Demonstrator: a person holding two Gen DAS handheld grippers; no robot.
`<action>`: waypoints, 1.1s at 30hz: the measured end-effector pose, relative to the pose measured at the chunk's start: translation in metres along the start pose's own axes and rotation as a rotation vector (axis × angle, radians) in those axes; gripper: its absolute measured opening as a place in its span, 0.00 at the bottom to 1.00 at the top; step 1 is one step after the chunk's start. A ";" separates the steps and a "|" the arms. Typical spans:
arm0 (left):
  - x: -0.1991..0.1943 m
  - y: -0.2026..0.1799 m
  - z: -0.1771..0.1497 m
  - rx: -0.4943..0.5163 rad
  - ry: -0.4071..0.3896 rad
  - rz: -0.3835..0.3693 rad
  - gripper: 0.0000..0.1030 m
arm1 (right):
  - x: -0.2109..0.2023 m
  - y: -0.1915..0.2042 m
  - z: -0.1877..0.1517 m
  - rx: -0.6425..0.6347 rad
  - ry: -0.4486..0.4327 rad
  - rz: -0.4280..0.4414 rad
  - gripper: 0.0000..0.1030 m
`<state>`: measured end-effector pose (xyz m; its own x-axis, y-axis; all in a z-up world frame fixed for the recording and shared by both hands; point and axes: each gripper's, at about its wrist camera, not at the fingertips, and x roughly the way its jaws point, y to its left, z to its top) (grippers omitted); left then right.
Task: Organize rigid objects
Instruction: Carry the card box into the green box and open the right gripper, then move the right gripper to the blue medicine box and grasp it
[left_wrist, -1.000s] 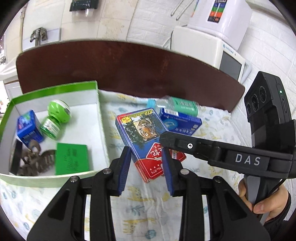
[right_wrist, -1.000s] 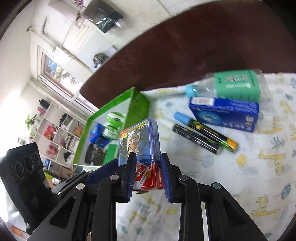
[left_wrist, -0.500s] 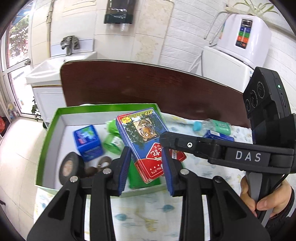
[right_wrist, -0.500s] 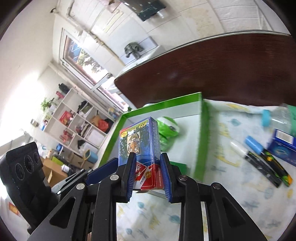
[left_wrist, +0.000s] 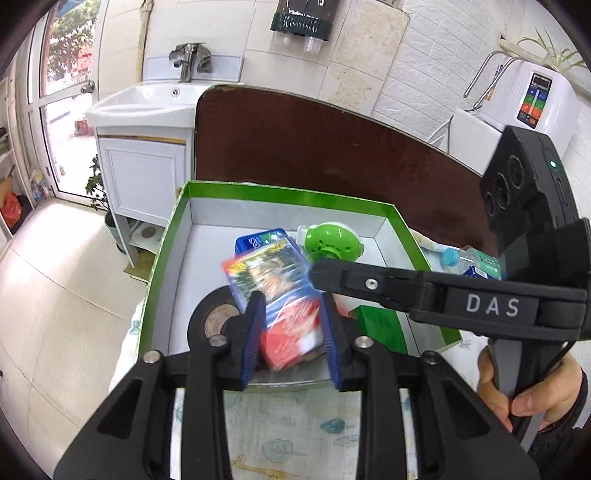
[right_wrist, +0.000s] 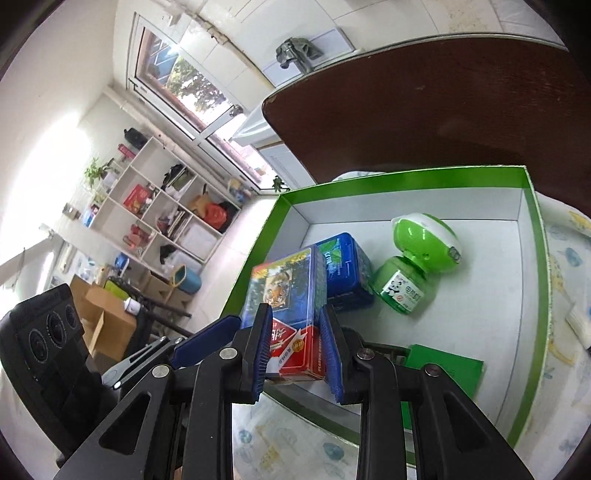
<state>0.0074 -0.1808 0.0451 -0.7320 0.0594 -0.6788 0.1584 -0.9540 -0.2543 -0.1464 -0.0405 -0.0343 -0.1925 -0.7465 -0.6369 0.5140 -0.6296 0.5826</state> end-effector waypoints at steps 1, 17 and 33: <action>0.001 0.001 -0.001 -0.003 0.004 -0.041 0.24 | 0.005 0.002 0.001 -0.001 0.006 0.011 0.29; 0.006 -0.027 -0.005 0.037 -0.001 -0.035 0.28 | 0.003 0.009 -0.015 -0.050 0.018 0.010 0.31; 0.028 -0.170 0.002 0.193 0.053 -0.166 0.33 | -0.168 -0.099 -0.044 0.130 -0.246 -0.142 0.30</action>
<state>-0.0413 -0.0178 0.0704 -0.7012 0.2304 -0.6748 -0.0941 -0.9680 -0.2328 -0.1280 0.1569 -0.0072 -0.4596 -0.6688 -0.5844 0.3590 -0.7417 0.5665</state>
